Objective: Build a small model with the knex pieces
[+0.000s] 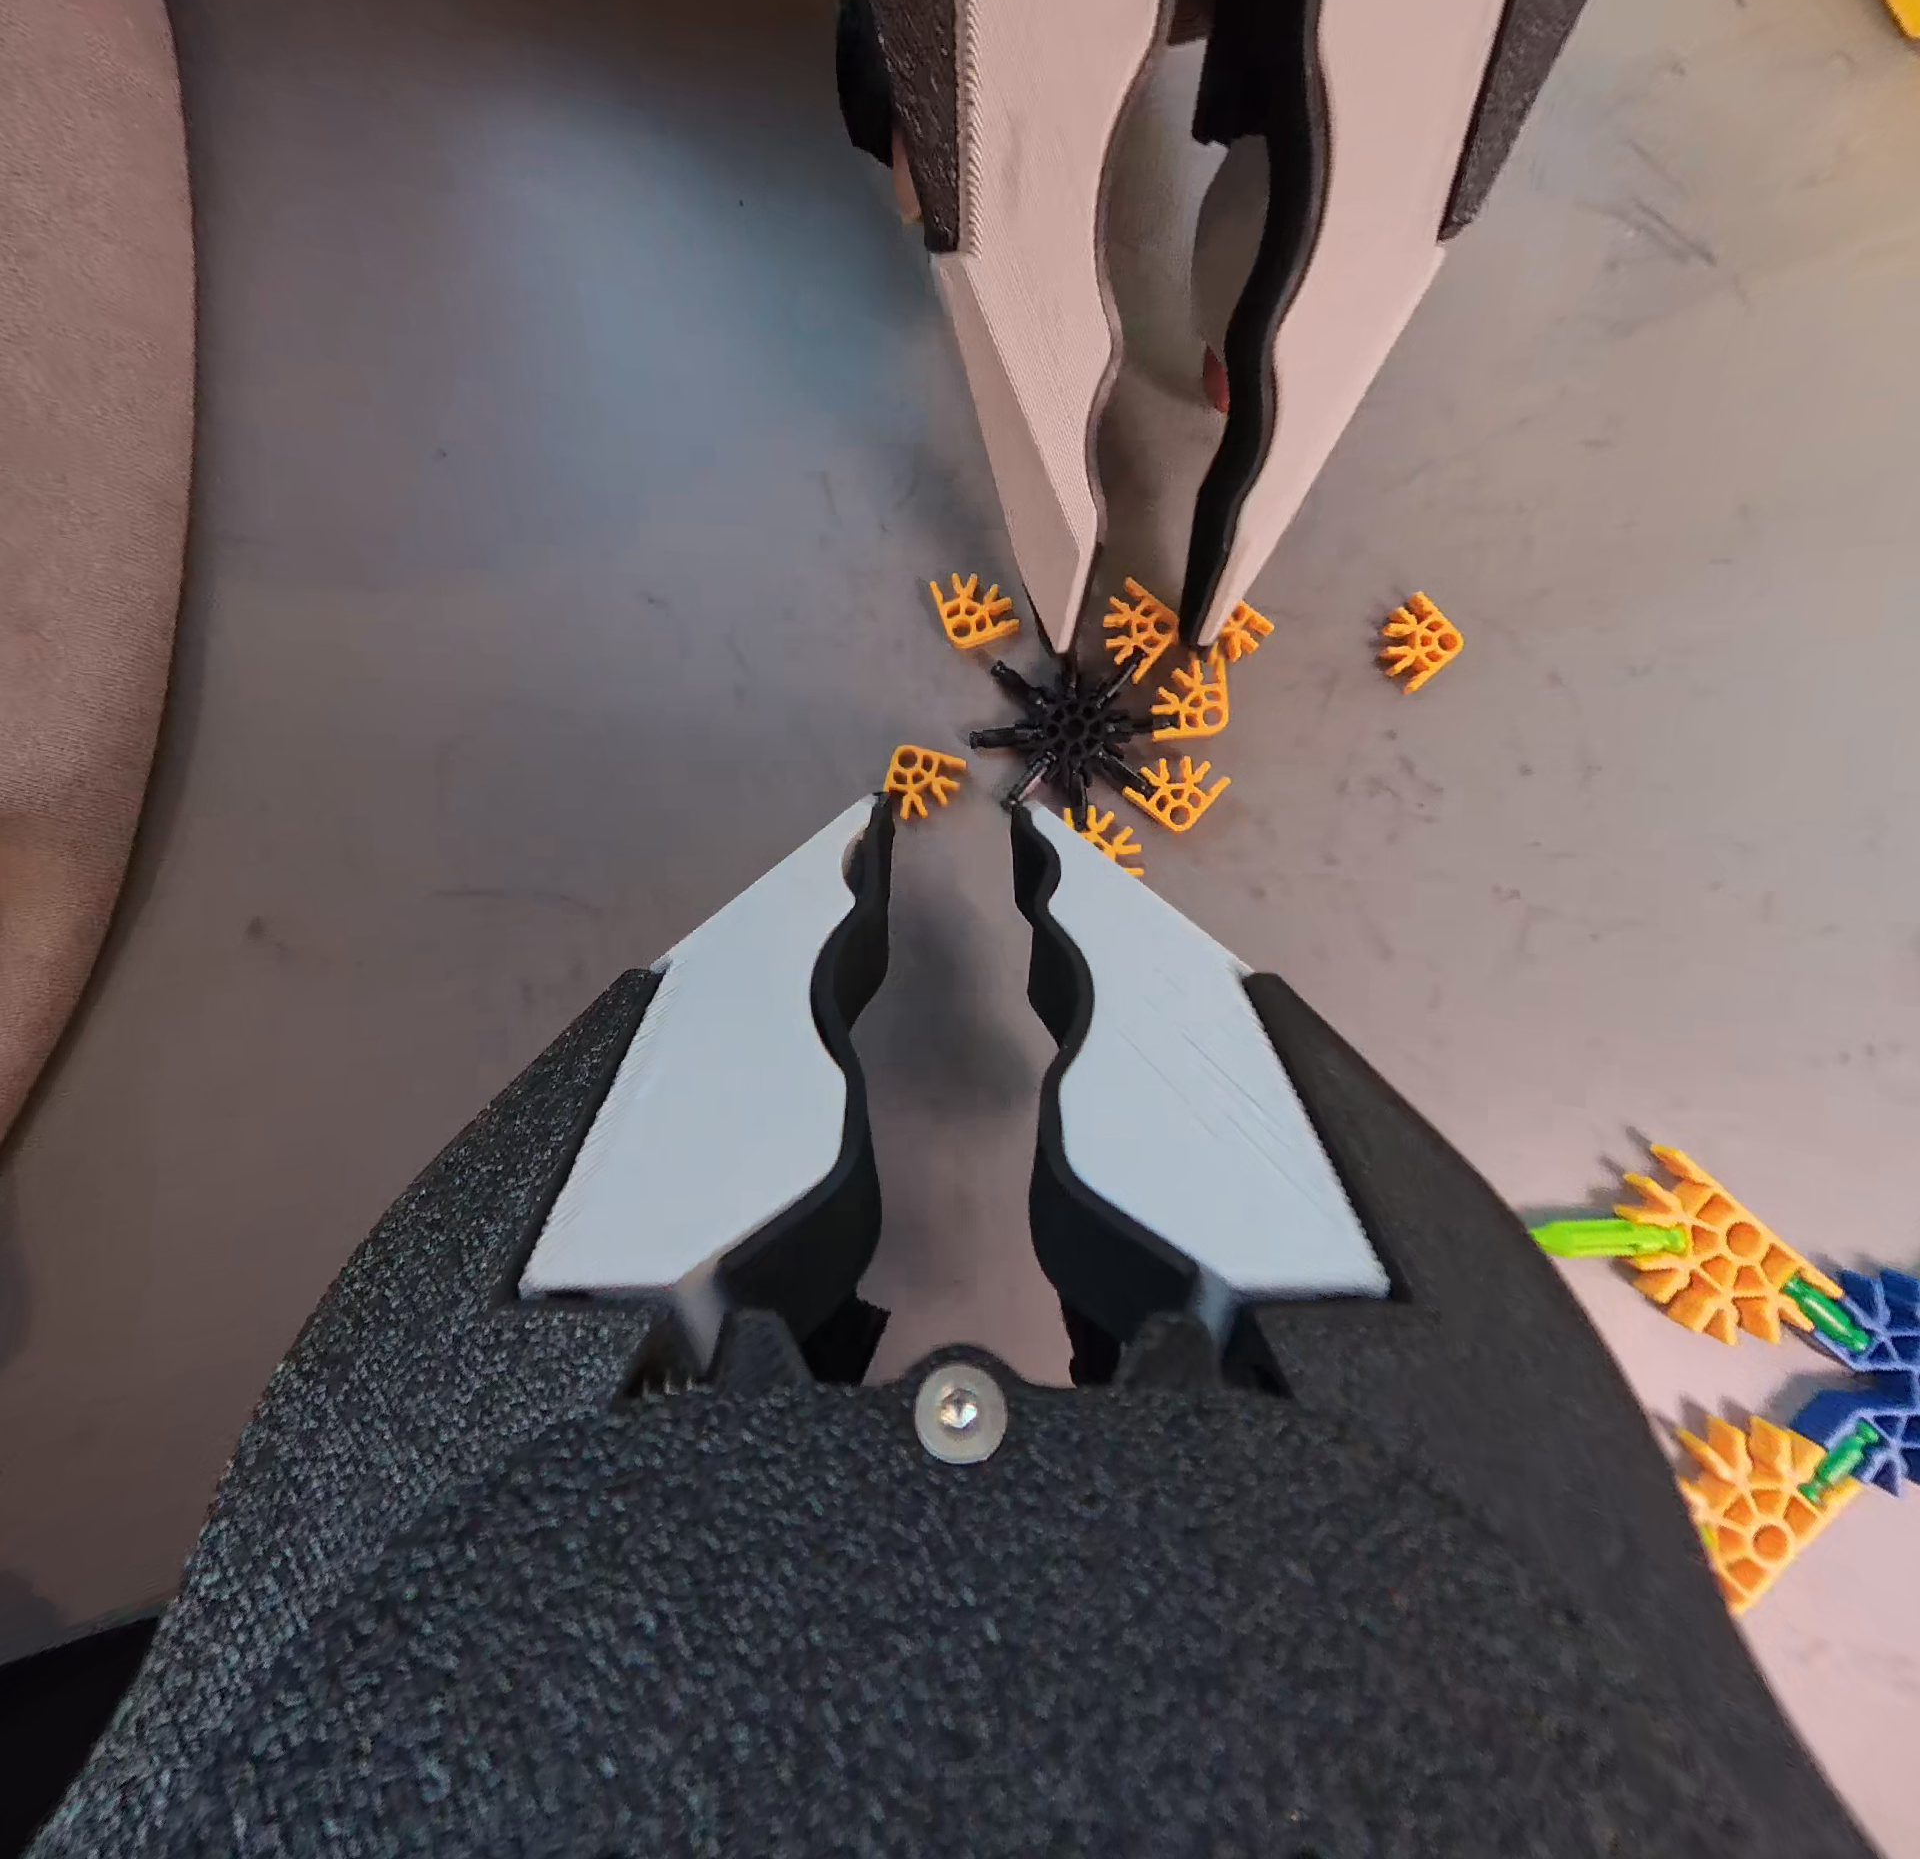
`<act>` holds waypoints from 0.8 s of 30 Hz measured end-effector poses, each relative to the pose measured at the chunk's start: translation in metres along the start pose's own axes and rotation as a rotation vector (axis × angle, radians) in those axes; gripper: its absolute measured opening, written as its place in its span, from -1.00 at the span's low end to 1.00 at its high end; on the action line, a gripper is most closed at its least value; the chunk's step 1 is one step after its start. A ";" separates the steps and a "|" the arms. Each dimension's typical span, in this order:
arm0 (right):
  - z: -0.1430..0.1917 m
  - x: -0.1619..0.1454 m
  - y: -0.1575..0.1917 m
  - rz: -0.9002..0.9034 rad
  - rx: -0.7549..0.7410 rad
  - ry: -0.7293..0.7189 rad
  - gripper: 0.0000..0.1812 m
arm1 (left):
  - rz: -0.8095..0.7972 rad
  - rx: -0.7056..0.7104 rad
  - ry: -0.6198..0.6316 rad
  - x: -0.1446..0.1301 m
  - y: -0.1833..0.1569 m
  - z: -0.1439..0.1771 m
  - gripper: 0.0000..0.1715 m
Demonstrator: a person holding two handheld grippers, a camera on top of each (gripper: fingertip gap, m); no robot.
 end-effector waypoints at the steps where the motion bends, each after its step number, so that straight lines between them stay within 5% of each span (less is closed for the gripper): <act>1: 0.000 -0.003 -0.002 -0.010 0.000 0.007 -0.76 | 0.000 -0.020 0.003 0.000 -0.002 0.000 -0.74; 7: 0.004 -0.017 -0.015 -0.069 -0.028 0.036 -0.75 | -0.050 -0.124 0.011 -0.001 -0.019 0.001 -0.74; 24: -0.005 0.002 0.014 0.067 0.023 0.029 -0.77 | -0.065 -0.018 -0.108 0.014 -0.011 0.004 -0.70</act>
Point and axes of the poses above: each gripper's, where its closed fingertips meet, z back along the fingers, x out of its top, y = z × x across the jaws, the point moved 5 cm from there along z, back along the fingers, and after that the axes turned 5 degrees about y, right-handed, at the moved point
